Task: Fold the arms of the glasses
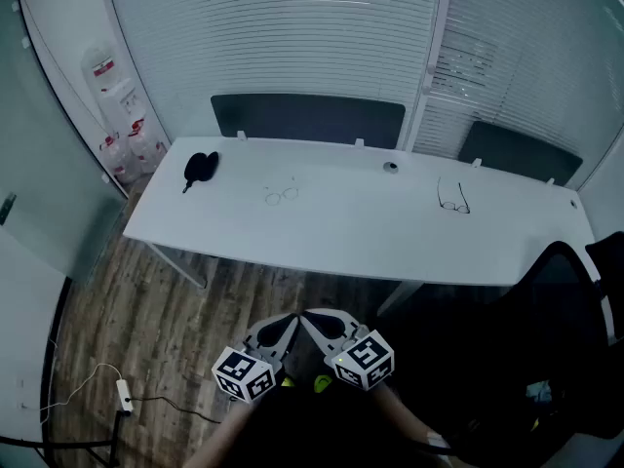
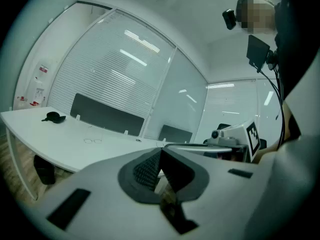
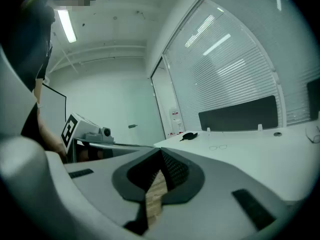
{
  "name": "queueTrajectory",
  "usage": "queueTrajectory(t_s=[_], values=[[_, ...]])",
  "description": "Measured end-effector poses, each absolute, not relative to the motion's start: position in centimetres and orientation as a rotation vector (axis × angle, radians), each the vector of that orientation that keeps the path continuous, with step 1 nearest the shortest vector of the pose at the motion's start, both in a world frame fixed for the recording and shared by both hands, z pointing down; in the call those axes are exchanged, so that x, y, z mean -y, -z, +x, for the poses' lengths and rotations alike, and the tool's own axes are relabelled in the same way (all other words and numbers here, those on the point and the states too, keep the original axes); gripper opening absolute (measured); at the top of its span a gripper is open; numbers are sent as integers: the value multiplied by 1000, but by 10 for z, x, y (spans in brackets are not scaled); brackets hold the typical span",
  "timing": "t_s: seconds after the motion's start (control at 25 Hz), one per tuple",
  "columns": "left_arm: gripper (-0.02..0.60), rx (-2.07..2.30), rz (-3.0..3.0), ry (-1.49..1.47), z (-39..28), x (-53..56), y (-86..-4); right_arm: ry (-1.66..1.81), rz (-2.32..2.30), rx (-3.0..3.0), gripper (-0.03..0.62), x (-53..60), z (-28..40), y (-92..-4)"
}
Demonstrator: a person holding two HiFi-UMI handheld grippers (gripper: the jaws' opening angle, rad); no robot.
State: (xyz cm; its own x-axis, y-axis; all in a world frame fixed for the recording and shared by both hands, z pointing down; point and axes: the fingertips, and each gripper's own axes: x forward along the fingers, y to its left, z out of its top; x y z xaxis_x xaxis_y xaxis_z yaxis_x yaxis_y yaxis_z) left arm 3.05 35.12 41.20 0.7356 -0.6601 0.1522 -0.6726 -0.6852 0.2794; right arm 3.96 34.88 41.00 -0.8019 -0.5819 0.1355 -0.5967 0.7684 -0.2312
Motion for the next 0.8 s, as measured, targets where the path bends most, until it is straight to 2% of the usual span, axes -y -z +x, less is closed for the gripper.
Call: queueTrajectory(t_s=[0.8], values=[[8, 1138, 2560, -48, 47, -323, -419, -487, 832, 2920, 15, -317, 55, -421]])
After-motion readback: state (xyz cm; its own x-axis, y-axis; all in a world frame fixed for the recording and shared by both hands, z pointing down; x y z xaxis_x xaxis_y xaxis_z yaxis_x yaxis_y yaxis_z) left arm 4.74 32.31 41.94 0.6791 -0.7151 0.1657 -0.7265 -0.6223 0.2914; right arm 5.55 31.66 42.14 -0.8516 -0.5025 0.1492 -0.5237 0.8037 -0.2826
